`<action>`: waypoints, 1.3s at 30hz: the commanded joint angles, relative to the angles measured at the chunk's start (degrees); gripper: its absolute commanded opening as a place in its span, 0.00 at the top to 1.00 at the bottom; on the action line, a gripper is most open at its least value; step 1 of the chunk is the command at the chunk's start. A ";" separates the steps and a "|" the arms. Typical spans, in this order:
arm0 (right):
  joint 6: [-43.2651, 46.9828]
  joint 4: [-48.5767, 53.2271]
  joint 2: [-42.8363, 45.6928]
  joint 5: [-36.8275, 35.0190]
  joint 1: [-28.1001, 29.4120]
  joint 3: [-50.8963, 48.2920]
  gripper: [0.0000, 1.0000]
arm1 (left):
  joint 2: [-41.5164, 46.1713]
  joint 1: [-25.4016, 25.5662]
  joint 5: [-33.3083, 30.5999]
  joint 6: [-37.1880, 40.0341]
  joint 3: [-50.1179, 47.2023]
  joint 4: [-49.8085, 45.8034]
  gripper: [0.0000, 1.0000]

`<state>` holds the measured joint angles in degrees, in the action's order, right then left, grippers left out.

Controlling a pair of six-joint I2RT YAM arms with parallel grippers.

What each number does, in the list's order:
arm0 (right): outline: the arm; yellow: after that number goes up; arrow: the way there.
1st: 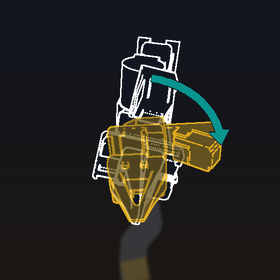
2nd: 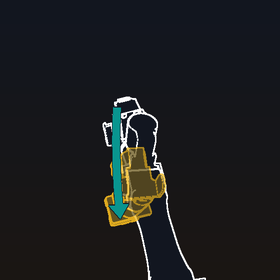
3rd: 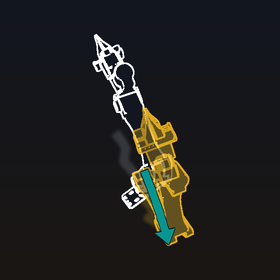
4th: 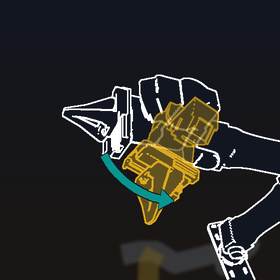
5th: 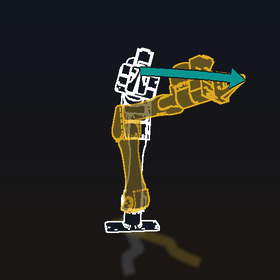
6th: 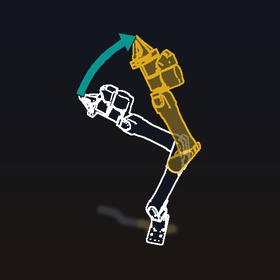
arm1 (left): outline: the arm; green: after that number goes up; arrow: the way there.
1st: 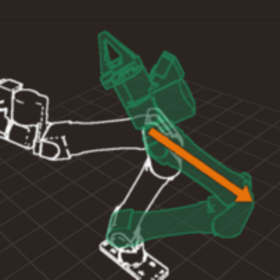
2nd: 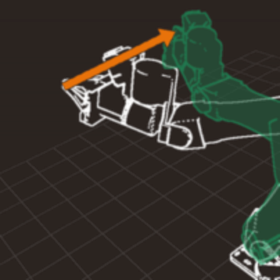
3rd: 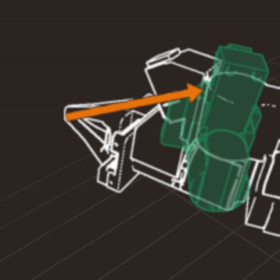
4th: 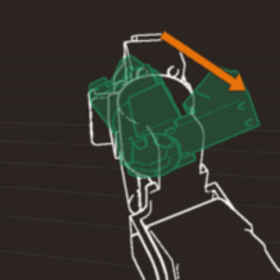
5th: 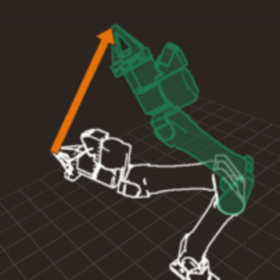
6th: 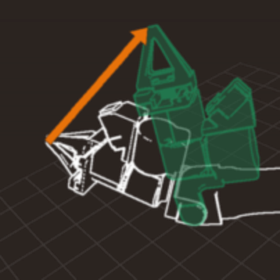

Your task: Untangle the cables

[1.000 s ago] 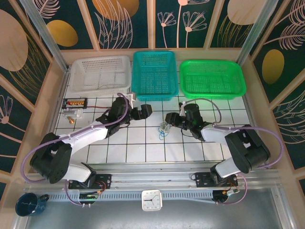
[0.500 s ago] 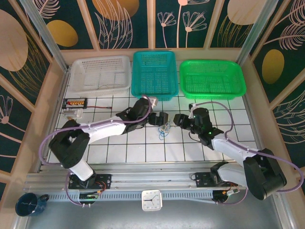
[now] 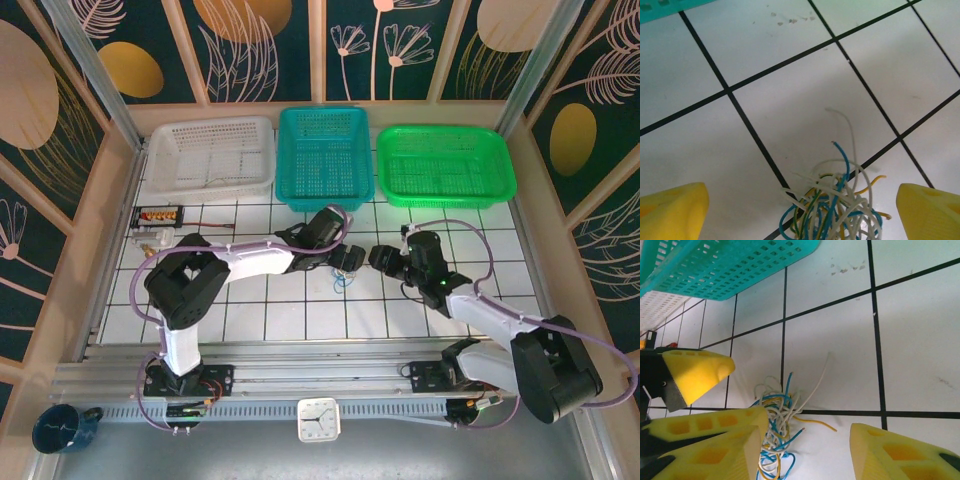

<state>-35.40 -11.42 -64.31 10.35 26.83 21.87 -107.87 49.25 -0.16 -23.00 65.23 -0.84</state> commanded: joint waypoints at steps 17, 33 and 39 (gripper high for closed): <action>-3.67 -6.64 -3.81 1.09 16.66 -0.26 0.62 | 6.50 -2.75 -8.66 -7.43 -13.63 3.07 0.19; -4.06 -6.69 -10.78 -5.09 25.87 3.13 0.65 | 7.26 -3.73 -8.10 -7.87 -14.80 3.93 0.19; -3.04 -6.69 -13.03 -5.47 25.99 5.12 0.68 | 7.12 -3.86 -8.01 -7.76 -14.87 4.07 0.20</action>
<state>-38.96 -16.78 -76.12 6.85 52.29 25.06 -101.51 46.00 -7.99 -30.33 50.94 3.66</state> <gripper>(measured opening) 0.322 0.804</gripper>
